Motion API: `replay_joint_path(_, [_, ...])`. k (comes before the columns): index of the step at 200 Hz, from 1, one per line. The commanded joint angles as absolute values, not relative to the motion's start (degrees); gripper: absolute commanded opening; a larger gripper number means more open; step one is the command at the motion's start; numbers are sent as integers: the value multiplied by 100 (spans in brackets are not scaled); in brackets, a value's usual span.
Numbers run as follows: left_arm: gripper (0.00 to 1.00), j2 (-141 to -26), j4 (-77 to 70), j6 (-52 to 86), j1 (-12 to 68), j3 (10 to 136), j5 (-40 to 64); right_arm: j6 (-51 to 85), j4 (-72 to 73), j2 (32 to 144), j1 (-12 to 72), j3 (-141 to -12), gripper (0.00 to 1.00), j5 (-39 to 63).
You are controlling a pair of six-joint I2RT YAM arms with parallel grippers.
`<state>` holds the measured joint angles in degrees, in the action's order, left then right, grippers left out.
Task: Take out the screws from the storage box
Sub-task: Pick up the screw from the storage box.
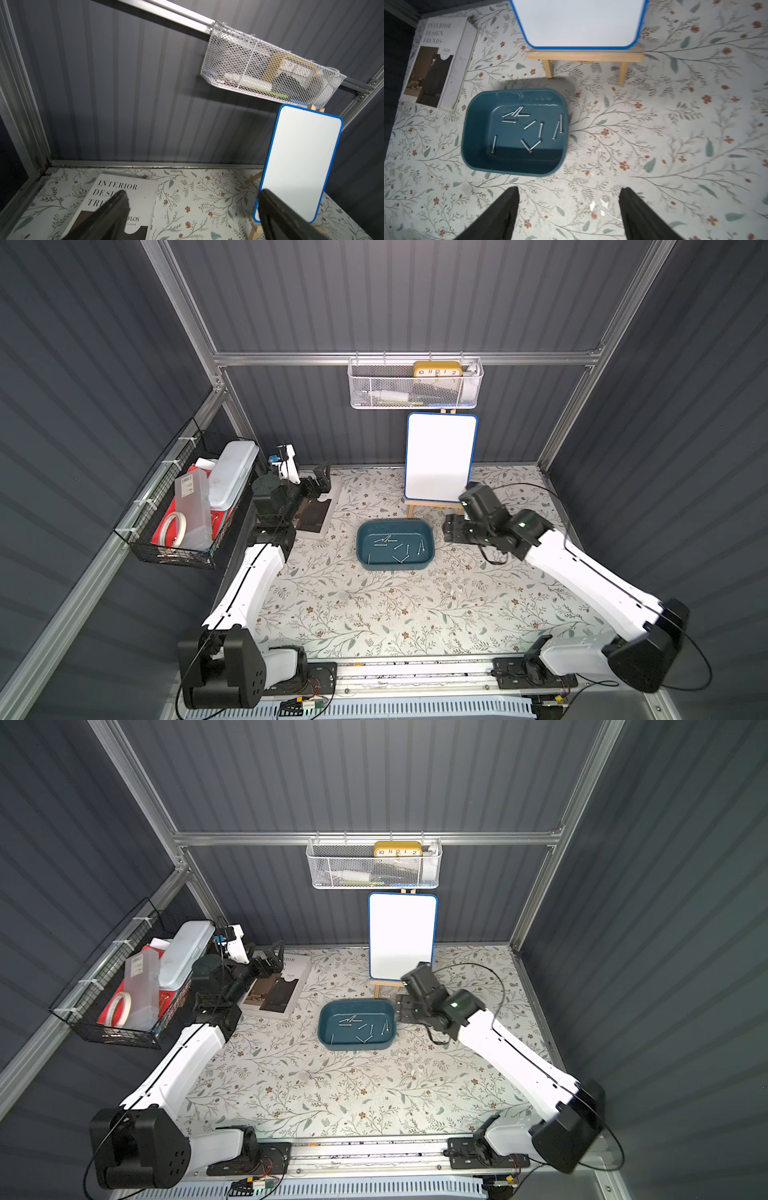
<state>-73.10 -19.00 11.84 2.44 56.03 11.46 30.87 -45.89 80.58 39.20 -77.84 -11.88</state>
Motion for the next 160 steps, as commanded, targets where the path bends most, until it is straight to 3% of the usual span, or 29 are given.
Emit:
replay_joint_path(1, [99,-7222,-1519,1367,260,5476,1647,2933,-5446,8857,4374,-8601,71,-1238])
replay_joint_path(39, [98,-7544,-1168,1567,272,5332,1852,2636,-5629,10172,4736,-9547,57,-1250])
replay_joint_path(96, [97,-7748,-1167,1634,272,5138,2051,1286,-5172,11410,4746,-10114,56,-995])
replay_joint_path(160, [93,-8162,-1003,1639,272,5313,2127,359,-4832,12317,4574,-10669,44,-841])
